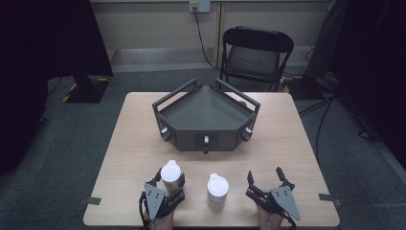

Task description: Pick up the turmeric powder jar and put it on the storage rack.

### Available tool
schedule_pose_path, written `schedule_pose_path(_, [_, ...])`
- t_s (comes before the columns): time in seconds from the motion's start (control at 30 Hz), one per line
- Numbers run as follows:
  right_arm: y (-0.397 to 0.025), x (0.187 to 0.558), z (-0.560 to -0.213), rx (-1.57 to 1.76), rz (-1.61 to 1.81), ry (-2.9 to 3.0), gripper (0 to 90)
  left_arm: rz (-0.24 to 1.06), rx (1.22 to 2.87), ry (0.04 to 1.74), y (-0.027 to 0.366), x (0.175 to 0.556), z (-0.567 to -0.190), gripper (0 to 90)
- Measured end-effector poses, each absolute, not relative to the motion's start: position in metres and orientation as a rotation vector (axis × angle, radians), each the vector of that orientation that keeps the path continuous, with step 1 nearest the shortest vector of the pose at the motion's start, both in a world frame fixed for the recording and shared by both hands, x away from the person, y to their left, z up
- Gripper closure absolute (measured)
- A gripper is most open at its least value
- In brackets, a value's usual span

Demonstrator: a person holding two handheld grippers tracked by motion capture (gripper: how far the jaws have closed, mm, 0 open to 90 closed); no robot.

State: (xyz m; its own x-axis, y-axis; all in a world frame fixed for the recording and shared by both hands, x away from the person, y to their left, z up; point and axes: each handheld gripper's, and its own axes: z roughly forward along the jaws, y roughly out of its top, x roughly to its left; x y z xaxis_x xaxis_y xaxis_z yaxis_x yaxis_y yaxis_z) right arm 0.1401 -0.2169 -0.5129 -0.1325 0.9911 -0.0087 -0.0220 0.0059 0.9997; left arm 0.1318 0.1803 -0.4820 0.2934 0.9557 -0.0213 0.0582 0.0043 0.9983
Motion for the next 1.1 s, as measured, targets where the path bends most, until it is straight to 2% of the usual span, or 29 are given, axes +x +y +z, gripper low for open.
schedule_pose_path(0.67, [-0.217, 0.14, -0.513, 1.123, 1.311, 1.294, 2.8, 0.98, 1.356, 1.038, 0.175, 0.129, -0.483, 30.6])
schedule_pose_path(1.1, [-0.217, 0.14, -0.513, 1.123, 1.31, 1.293, 2.8, 0.954, 1.383, 0.994, 0.185, 0.134, -0.476, 30.6])
